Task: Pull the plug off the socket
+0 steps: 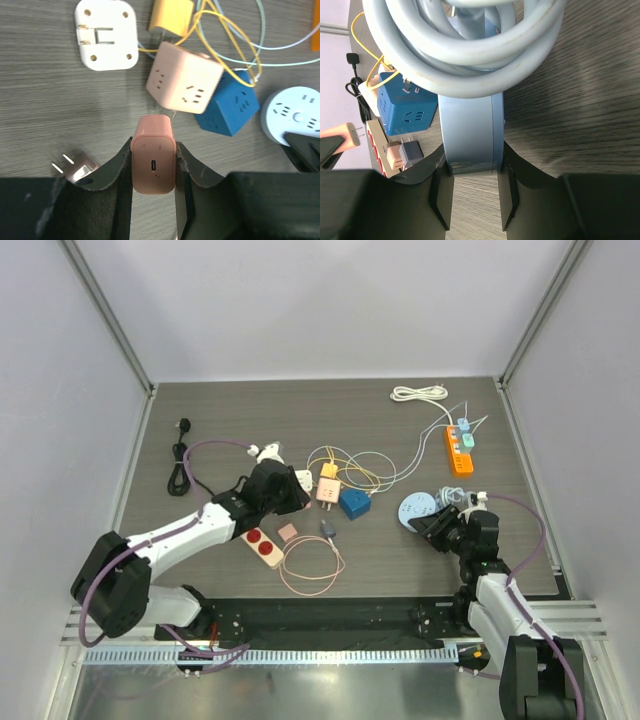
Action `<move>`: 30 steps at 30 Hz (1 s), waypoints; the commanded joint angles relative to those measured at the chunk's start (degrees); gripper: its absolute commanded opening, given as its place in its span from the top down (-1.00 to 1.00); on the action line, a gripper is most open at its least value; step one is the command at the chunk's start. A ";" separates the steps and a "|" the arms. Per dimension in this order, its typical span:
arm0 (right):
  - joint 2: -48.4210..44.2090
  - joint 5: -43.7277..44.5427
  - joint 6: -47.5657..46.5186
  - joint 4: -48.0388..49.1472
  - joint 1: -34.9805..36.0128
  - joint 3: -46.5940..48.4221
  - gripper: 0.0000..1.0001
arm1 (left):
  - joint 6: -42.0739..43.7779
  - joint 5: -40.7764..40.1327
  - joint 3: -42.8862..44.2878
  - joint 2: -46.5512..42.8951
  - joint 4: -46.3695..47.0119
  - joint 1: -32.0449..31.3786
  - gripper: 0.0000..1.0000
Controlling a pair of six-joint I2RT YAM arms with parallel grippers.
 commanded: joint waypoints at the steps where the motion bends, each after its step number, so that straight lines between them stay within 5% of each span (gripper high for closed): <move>1: 0.67 2.23 -1.99 -1.90 -0.23 -0.37 0.98 | 0.22 2.67 0.94 2.68 0.04 2.03 0.93; 7: 0.40 2.32 -1.90 -2.07 -0.23 -0.37 0.98 | -0.13 6.36 2.35 9.98 3.02 3.27 0.80; 10: 0.93 2.58 -1.90 -1.98 -0.23 -0.37 0.98 | -0.13 6.71 2.61 12.36 3.82 3.36 0.59; 14: 1.63 2.32 -1.90 -1.63 -0.23 -0.19 0.98 | 0.13 6.01 2.00 11.40 3.73 3.36 -0.37; 17: 2.07 2.85 -1.72 -1.55 -0.23 -0.02 0.98 | 1.01 3.82 1.04 7.54 2.77 3.36 -0.64; 25: 2.77 3.02 -1.46 -1.72 -0.23 0.25 0.97 | 2.77 3.19 -0.37 -4.84 -1.45 3.36 -0.67; 30: 2.25 4.69 0.64 -4.61 -1.19 0.77 0.98 | -4.76 11.79 -9.21 -12.06 5.38 3.18 -0.66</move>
